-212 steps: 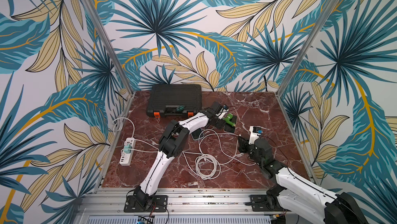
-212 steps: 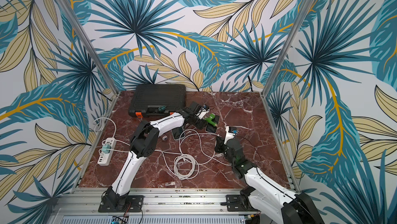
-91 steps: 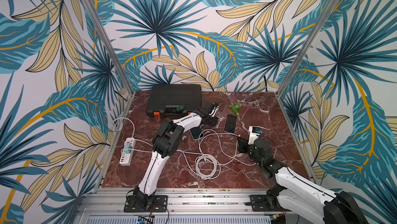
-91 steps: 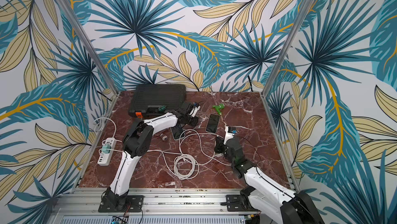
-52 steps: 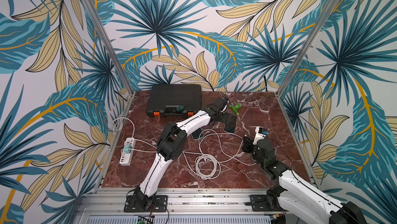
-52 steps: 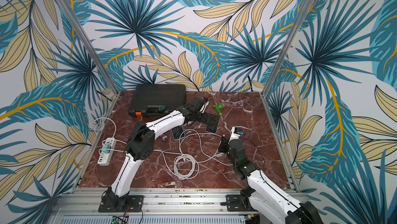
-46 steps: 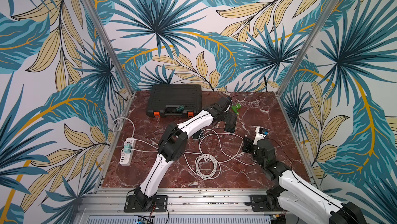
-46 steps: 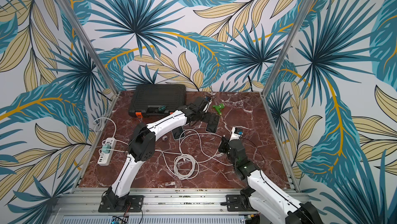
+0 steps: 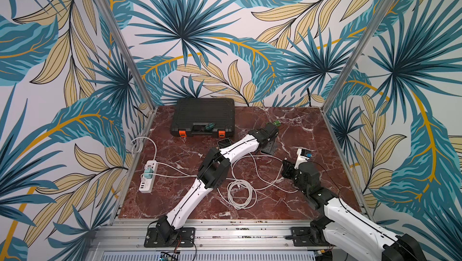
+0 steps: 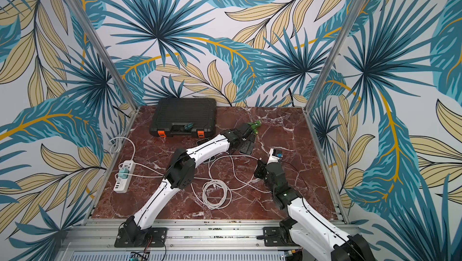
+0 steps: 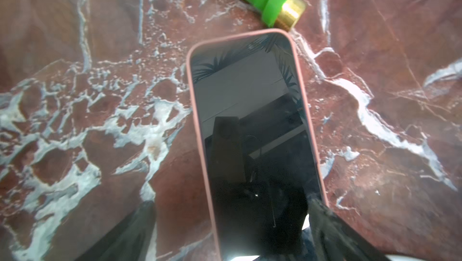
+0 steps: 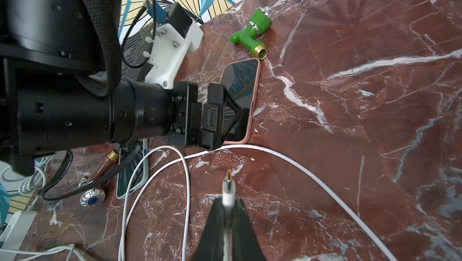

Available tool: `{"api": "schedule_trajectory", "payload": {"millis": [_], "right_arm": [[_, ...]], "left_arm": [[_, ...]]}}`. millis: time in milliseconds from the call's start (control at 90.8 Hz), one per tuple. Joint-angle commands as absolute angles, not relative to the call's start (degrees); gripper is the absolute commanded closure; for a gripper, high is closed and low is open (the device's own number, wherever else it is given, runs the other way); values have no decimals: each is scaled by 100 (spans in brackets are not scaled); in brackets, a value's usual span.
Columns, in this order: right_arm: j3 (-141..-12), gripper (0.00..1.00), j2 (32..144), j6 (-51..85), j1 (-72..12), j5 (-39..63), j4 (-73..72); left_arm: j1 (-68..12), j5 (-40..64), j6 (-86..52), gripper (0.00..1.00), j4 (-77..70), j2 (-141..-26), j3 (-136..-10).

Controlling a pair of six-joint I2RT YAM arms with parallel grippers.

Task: Plug the charging cable into the phone
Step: Pick up the phone at the center of the board.

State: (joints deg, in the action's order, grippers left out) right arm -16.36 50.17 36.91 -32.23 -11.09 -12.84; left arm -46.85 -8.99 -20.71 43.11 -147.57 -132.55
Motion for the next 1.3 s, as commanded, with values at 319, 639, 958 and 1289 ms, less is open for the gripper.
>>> {"api": "schedule_trajectory", "payload": {"millis": [319,639,958,1289], "right_arm": [[-1510,100,5030,3627,-3195,-960,-1498],[-1693,100,5080,3477,-3190,-901,-1415],[-1706,100,5161,3483,-3190,-831,-1459],[-1673,100,5106,3503,-3180,-816,-1467]], "left_arm": [[-4786,-1078,-2566,0,3816,-14607,-13328],[-4873,-1320,-2632,0,3834,-15050,-13618],[-5031,-1473,-2496,0,4229,-15430,-14014],[-4997,-1758,-2478,12,4932,-15761,-14462]]}}
